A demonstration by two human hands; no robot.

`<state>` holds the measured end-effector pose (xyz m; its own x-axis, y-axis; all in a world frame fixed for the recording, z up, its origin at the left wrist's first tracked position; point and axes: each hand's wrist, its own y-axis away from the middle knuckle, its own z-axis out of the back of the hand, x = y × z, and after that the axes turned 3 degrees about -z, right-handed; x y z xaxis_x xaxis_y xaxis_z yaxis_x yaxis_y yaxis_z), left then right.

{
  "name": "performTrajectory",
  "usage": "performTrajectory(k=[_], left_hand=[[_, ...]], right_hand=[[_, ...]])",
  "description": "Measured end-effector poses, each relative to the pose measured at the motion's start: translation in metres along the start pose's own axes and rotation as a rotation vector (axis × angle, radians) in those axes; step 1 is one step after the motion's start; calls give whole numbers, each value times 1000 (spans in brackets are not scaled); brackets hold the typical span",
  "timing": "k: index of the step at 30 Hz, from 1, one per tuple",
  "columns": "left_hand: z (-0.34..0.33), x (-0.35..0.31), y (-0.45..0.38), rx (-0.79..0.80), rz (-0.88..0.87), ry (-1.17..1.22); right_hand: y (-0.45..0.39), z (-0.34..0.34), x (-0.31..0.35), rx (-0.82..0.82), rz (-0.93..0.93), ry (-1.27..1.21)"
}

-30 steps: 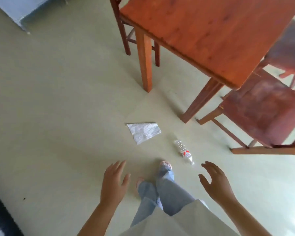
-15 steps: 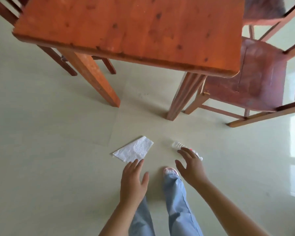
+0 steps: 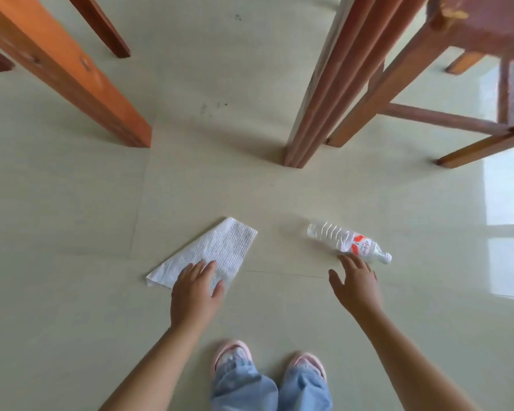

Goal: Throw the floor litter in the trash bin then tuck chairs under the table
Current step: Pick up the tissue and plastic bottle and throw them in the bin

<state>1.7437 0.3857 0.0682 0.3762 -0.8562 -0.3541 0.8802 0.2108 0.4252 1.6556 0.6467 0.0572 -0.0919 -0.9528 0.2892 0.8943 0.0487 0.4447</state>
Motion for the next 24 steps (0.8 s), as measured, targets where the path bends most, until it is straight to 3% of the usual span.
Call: performTrajectory(k=[6, 11, 14, 18, 24], left_hand=[[-106, 64, -87, -65, 156, 75], [-137, 95, -116, -68, 234, -45], [-142, 103, -114, -70, 190, -94], [-141, 96, -108, -46, 91, -118], [-147, 64, -99, 23, 150, 109]], right_hand=[[-80, -85, -57, -82, -79, 112], [-109, -103, -77, -89, -184, 207], [-116, -100, -74, -168, -76, 181], [-106, -106, -68, -149, 135, 138], [-81, -125, -87, -22, 144, 103]])
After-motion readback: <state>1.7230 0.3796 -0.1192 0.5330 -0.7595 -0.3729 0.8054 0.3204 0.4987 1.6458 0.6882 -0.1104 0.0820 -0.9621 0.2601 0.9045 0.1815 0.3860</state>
